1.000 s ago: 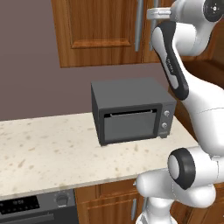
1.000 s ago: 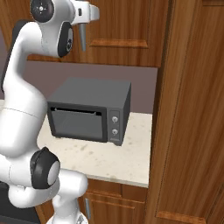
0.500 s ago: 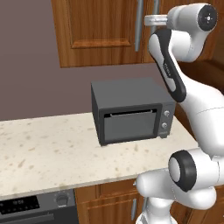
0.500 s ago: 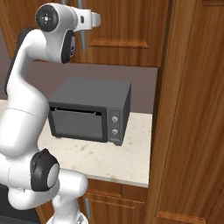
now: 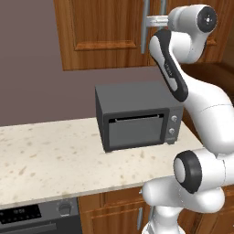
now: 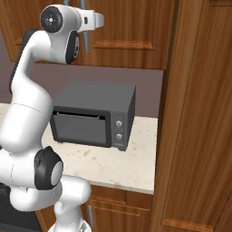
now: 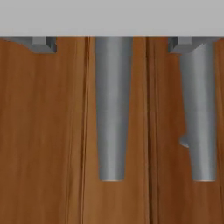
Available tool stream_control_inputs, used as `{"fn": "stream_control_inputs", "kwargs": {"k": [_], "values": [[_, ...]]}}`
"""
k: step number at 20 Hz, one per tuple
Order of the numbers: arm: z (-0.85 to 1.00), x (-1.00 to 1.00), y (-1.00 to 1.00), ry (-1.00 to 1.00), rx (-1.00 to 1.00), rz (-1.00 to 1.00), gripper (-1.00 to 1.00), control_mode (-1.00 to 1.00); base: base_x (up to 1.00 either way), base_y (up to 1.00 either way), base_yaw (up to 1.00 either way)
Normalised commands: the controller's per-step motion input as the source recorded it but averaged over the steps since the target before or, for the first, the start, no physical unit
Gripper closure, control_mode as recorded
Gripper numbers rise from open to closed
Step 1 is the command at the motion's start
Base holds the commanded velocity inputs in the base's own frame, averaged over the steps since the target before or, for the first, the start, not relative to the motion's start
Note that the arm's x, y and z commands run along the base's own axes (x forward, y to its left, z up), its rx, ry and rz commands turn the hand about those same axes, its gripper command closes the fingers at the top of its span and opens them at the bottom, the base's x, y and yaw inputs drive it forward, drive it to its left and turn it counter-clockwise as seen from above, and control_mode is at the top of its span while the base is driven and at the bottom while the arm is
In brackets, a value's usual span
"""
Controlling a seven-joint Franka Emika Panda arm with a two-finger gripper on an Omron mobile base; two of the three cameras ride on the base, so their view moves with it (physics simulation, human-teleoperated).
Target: The dining table condiment station is running low on mayonnaise. Refill the condiment station by opening the cabinet and taking the mayonnaise from the cabinet and placing it on the dining table.
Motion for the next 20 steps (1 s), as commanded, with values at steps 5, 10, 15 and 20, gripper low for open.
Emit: {"fn": "stream_control_inputs", "kwargs": {"k": [5,10,15,20], "values": [[0.00,0.42,0.03,0.00,0.00,0.00,-1.00,-1.00,0.00,0.00,0.00],[0.00,0.30,0.00,0.00,0.00,0.00,-1.00,-1.00,0.00,0.00,0.00],[0.00,0.26,0.00,0.00,0.00,0.00,1.00,-1.00,0.00,0.00,0.00],[0.00,0.18,0.00,0.00,0.00,0.00,1.00,-1.00,0.00,0.00,0.00]]}}
